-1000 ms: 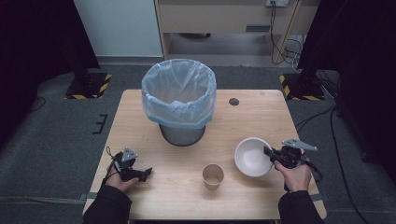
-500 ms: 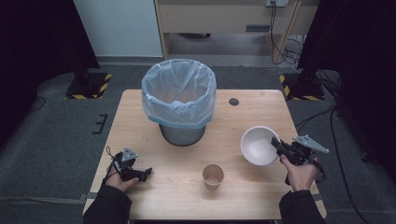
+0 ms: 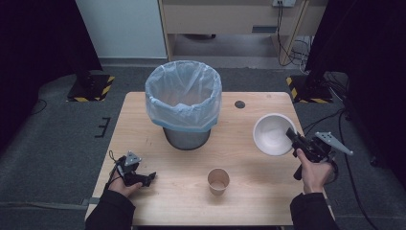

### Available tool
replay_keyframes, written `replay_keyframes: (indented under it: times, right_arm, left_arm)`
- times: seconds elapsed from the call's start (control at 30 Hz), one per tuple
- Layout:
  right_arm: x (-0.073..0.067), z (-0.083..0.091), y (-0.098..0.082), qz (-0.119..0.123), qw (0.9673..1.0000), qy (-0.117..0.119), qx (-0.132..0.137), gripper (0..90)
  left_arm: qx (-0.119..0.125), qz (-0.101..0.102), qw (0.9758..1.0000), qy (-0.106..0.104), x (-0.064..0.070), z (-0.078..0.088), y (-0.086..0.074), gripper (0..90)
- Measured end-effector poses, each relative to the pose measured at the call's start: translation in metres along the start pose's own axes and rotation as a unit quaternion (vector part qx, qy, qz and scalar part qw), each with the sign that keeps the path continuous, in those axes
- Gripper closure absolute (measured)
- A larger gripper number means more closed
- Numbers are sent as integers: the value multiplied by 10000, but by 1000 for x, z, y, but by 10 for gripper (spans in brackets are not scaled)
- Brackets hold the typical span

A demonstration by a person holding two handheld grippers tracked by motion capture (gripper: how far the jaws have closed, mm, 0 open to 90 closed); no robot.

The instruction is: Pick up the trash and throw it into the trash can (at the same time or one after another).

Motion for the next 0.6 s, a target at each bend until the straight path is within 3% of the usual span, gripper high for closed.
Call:
replay_keyframes:
  times: [0.27, 0.33, 0.6]
  right_arm:
    - [-15, -10, 39, -32, 9983, 131, 559, 833]
    - [-21, -13, 56, -52, 9966, 148, 806, 832]
    - [-33, -18, 87, -153, 9923, 246, 1205, 833]
  left_arm:
    - [-5, -2, 10000, 1, 0, 0, 0, 0]
    - [-4, -1, 10000, 2, 0, 0, 0, 0]
    - [-1, 0, 10000, -1, 0, 0, 0, 0]
Point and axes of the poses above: each handheld gripper's, and its own axes: z roughly backward along the jaws, y roughly out of its top, x roughly to its right, the point moved 5 cm from there along -z, roughly forward along the jaws, and after that the axes turned 14 degrees about x, right-handed, at the moved point
